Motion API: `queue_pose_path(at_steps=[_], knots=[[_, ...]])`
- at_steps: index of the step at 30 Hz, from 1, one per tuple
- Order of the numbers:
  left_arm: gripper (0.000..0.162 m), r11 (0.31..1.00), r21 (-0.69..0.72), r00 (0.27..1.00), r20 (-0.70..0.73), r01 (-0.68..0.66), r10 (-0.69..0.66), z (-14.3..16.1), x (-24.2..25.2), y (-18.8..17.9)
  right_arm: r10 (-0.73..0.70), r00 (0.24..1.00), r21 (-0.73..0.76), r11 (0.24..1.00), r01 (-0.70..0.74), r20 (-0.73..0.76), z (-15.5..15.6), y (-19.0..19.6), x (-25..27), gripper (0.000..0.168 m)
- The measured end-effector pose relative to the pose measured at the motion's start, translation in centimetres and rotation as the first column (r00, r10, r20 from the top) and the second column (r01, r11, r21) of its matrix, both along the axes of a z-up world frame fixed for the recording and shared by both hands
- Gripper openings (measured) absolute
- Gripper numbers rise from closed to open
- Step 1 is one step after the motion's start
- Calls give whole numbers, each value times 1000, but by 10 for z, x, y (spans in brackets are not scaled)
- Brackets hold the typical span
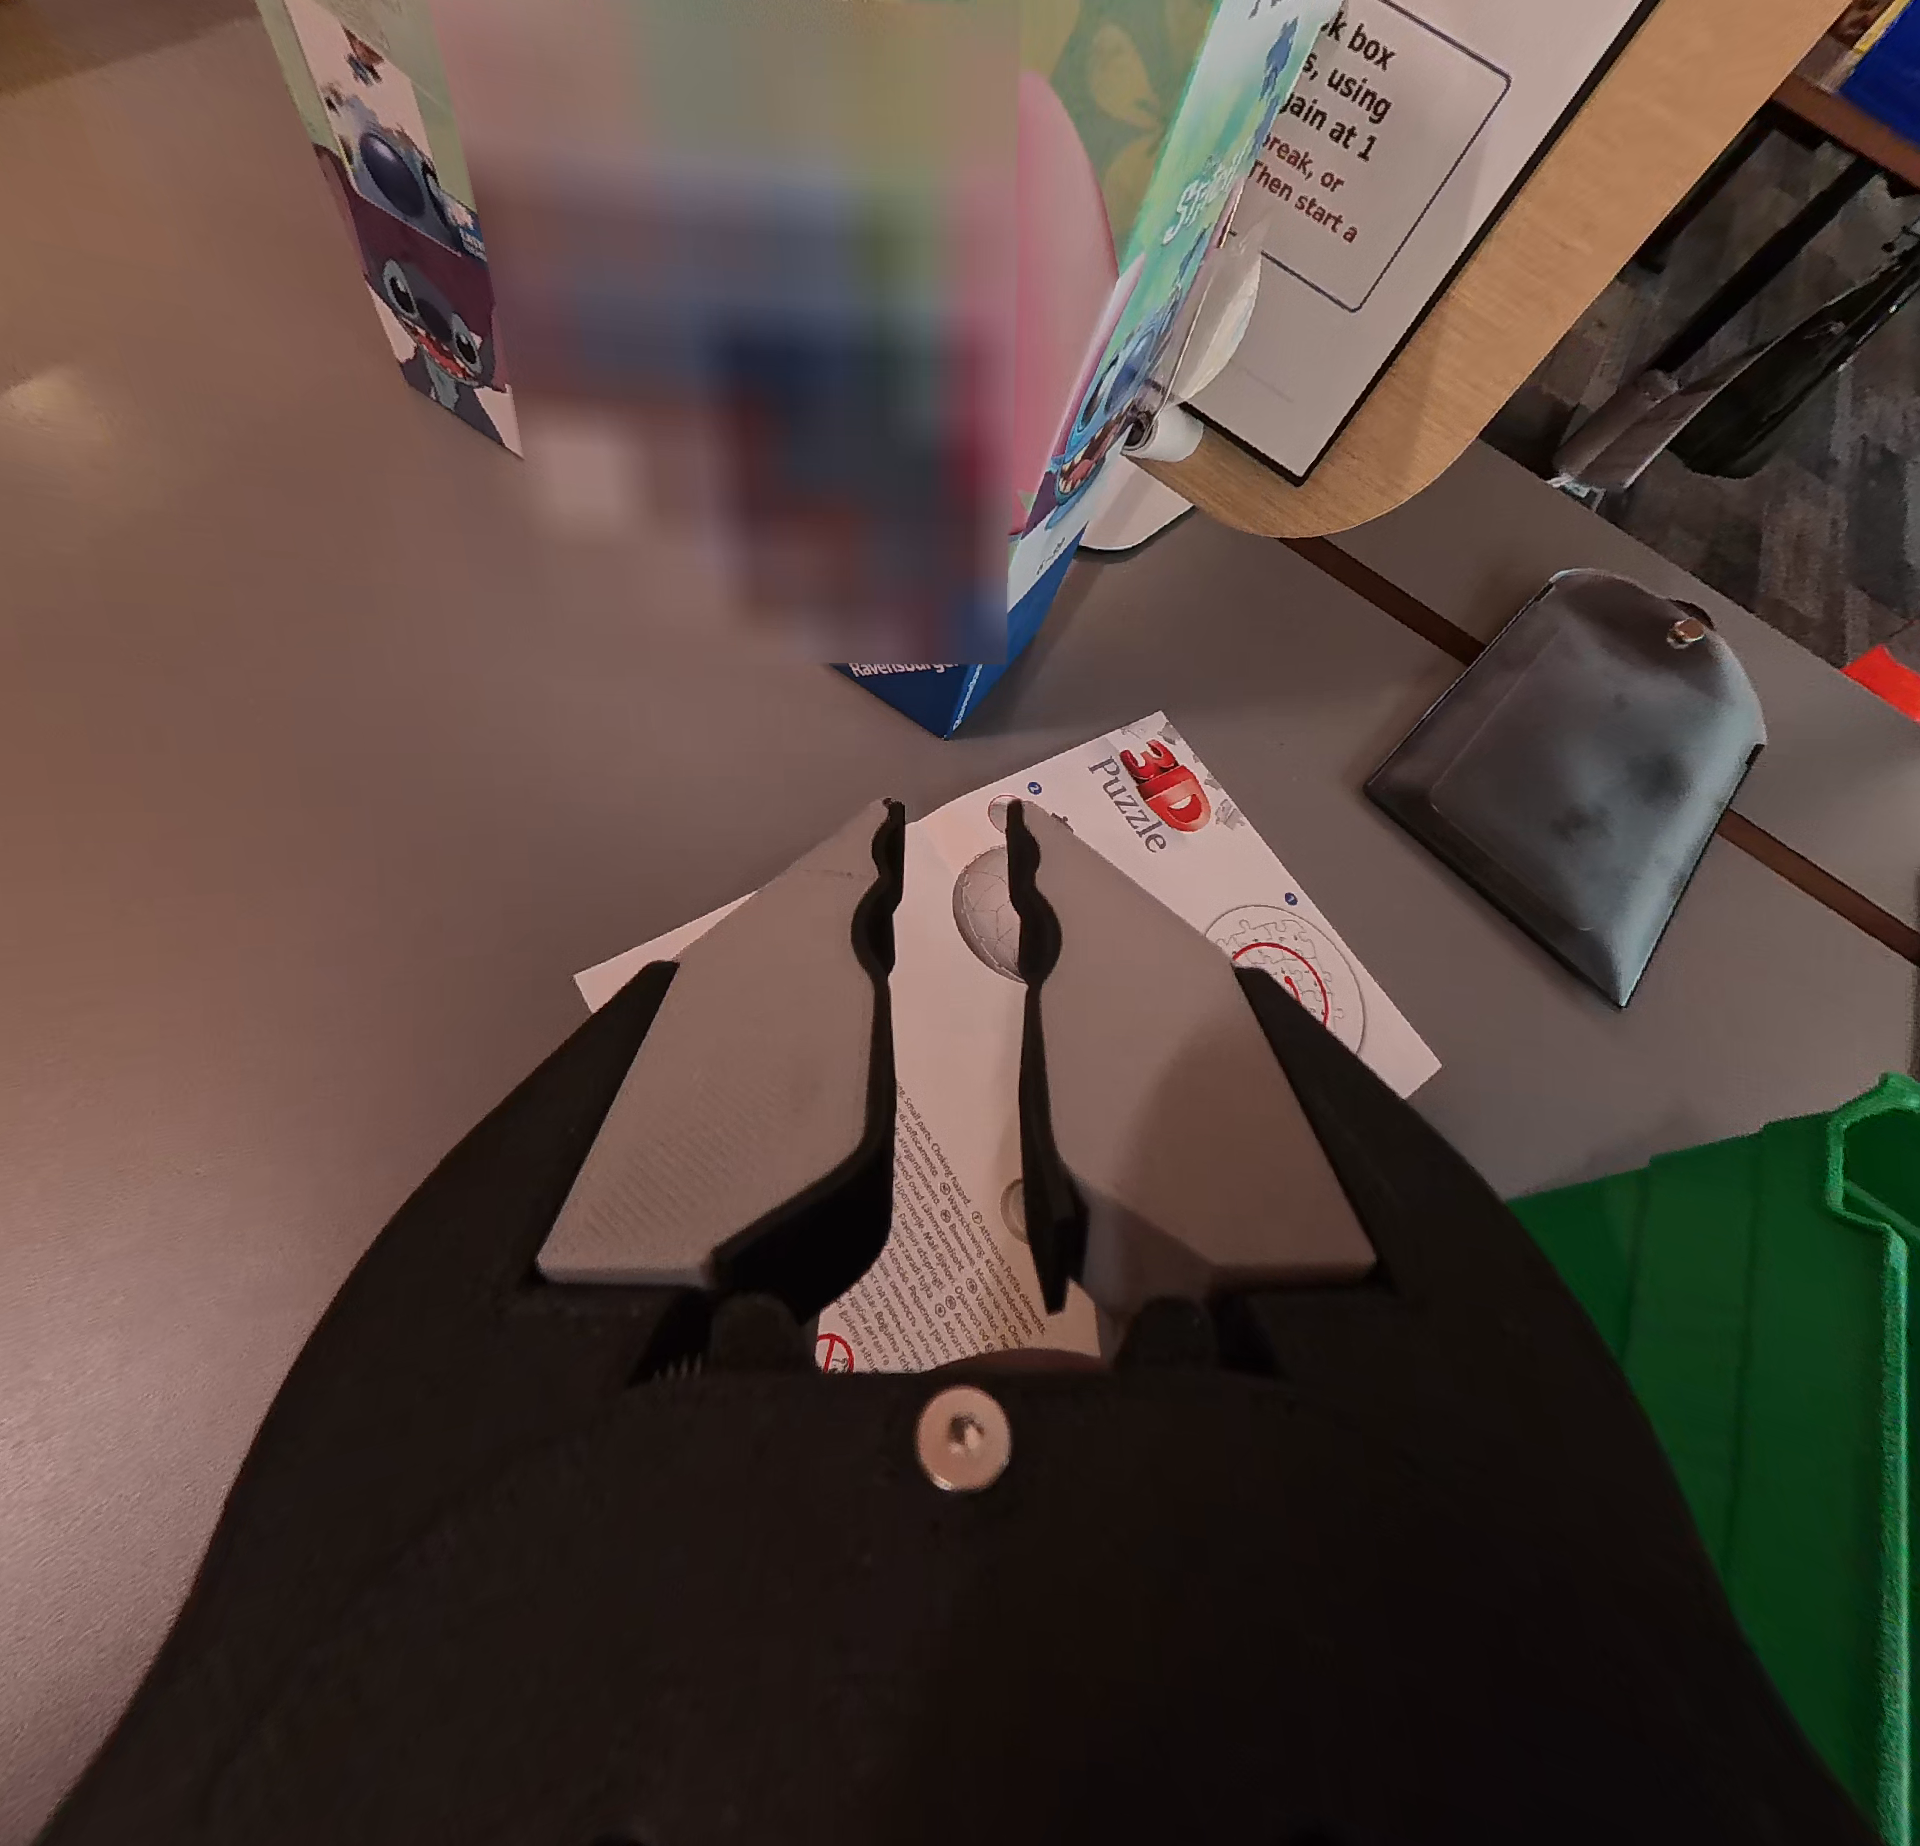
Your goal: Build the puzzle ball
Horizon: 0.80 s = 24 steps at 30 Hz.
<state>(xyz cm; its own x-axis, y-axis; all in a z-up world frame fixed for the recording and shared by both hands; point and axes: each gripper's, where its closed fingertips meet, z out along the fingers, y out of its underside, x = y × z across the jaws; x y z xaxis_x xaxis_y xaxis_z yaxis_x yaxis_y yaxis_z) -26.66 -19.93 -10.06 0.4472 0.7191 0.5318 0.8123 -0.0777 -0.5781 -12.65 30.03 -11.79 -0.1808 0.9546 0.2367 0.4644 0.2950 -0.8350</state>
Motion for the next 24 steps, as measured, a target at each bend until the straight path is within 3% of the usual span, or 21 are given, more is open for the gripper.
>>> queue_pose_path(at_steps=[5, 10, 14, 19, 21, 23, 24], knots=[[9, 984, 175, 997, -74, 18, -5, 54, 11, 5, 13, 1000, 4, 1000, -13, -16, 5, -5, 1, 17], [8, 956, 232, 981, -114, 181, -158, 73, 46, 67, 33, 999, 5, 999, -33, -20, 6, -12, 2, 16], [8, 906, 242, 937, -126, 346, -325, 65, 87, 147, 40, 999, 10, 999, -40, -28, 8, -15, 2, 16], [8, 828, 223, 856, -84, 514, -509, 21, 142, 242, 51, 998, 2, 999, -51, -39, 11, -18, 3, 16], [8, 822, 171, 840, -102, 543, -533, 2, 152, 268, 53, 998, 9, 999, -53, -42, 12, -19, 3, 16], [9, 831, -65, 792, -270, 552, -547, -17, 146, 282, 52, 997, 8, 999, -51, -49, 13, -17, 3, 16], [9, 813, -209, 719, -385, 543, -579, -22, 145, 287, 49, 997, 4, 999, -49, -52, 14, -16, 4, 16]])
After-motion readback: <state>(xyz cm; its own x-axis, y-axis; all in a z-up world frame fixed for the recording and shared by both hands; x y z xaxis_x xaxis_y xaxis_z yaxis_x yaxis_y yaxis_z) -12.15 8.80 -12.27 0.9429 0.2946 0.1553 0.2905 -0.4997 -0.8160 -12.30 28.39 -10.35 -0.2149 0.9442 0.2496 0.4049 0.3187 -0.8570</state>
